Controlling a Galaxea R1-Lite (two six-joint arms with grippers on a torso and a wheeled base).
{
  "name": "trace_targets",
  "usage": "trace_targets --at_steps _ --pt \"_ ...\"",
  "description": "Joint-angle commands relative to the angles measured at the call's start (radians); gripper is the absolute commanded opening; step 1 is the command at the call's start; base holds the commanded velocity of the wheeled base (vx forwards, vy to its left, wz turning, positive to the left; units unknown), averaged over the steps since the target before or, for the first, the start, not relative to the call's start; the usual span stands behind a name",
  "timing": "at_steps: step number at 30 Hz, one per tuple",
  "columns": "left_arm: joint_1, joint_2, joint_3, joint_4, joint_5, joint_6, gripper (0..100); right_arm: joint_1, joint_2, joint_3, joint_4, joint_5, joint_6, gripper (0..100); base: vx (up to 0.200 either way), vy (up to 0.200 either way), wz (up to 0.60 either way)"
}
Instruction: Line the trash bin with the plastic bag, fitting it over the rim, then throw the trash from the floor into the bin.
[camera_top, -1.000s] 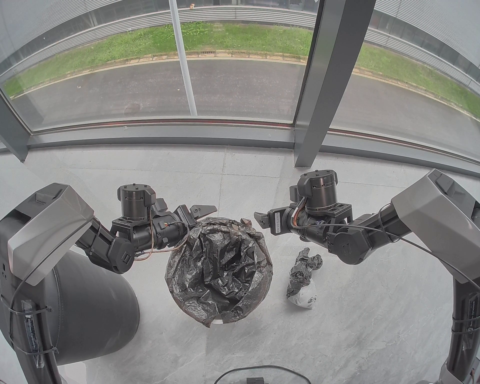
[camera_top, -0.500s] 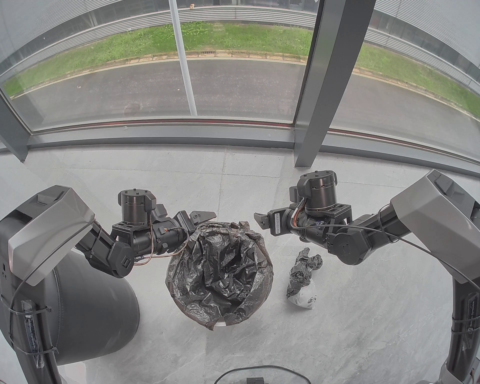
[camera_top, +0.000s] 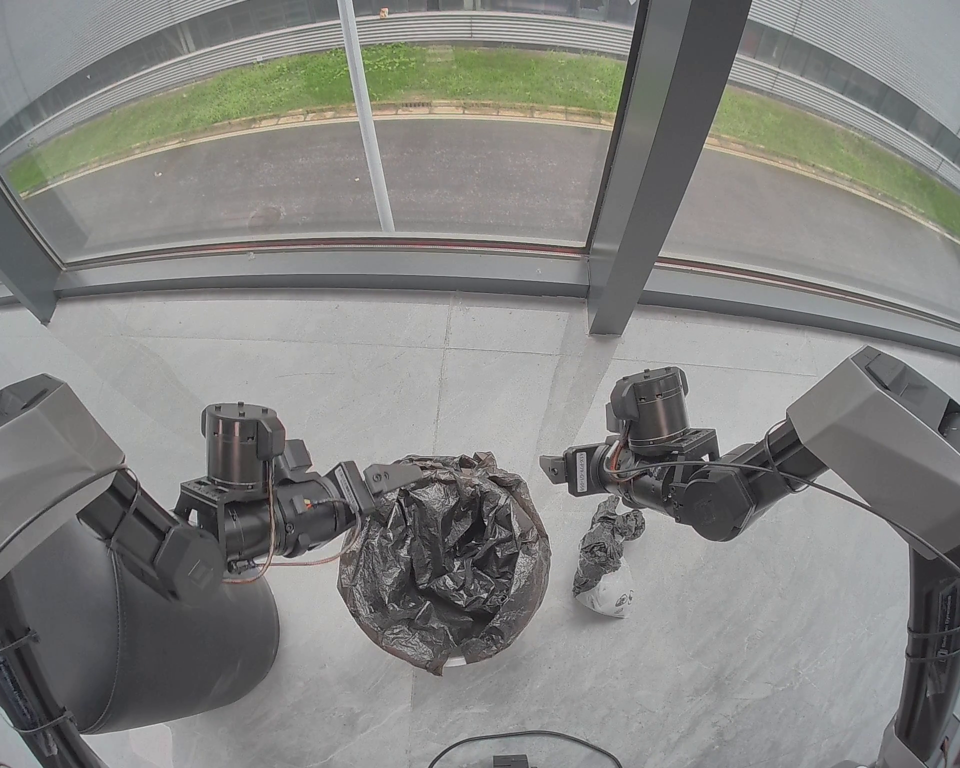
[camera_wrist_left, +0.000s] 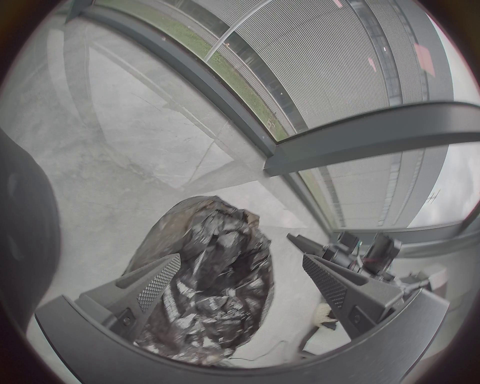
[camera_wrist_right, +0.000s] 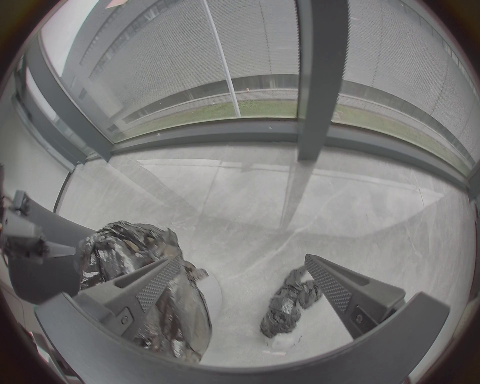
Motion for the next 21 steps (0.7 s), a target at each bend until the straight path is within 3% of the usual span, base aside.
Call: trace_targets --at_steps 1,4,11,21 --pt "-0.072 -0.103 0.142 -0.013 0.119 0.108 100 -0.038 -0.036 0.052 0.064 -0.005 0.077 100 0.000 0.000 0.00" --pt "-0.092 -0.099 0.159 -0.054 0.173 0.114 100 -0.038 -0.041 0.072 0.061 -0.005 0.118 100 0.000 0.000 0.00" --pt "-0.107 -0.094 0.194 -0.107 0.183 0.124 100 -0.037 -0.044 0.088 0.054 -0.005 0.124 100 0.000 0.000 0.00" --pt "-0.101 -0.050 0.186 -0.123 0.180 0.124 100 -0.037 -0.024 0.091 0.025 -0.005 0.124 100 -0.200 0.000 0.00"
